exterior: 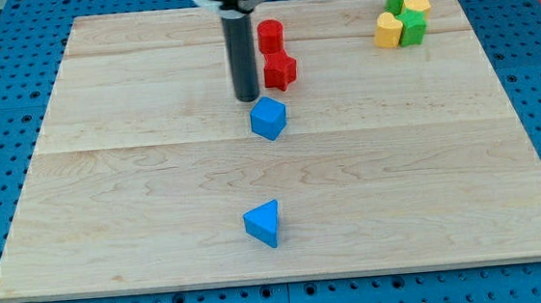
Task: Push the blue cube into the blue triangle
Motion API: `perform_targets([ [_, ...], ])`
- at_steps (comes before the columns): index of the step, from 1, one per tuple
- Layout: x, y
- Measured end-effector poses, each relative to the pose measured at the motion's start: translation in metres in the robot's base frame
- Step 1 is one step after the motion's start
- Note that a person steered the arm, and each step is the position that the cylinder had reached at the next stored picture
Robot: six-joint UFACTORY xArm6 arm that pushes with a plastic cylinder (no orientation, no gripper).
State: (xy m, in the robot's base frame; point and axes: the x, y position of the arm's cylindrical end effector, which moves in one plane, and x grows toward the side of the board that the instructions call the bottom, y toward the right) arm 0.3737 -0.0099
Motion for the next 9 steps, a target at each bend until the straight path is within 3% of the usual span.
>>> perform_targets([
  [1, 0.009, 0.012],
  [4, 0.098, 0.003],
  [8, 0.138, 0.003],
  [9, 0.105, 0.041],
])
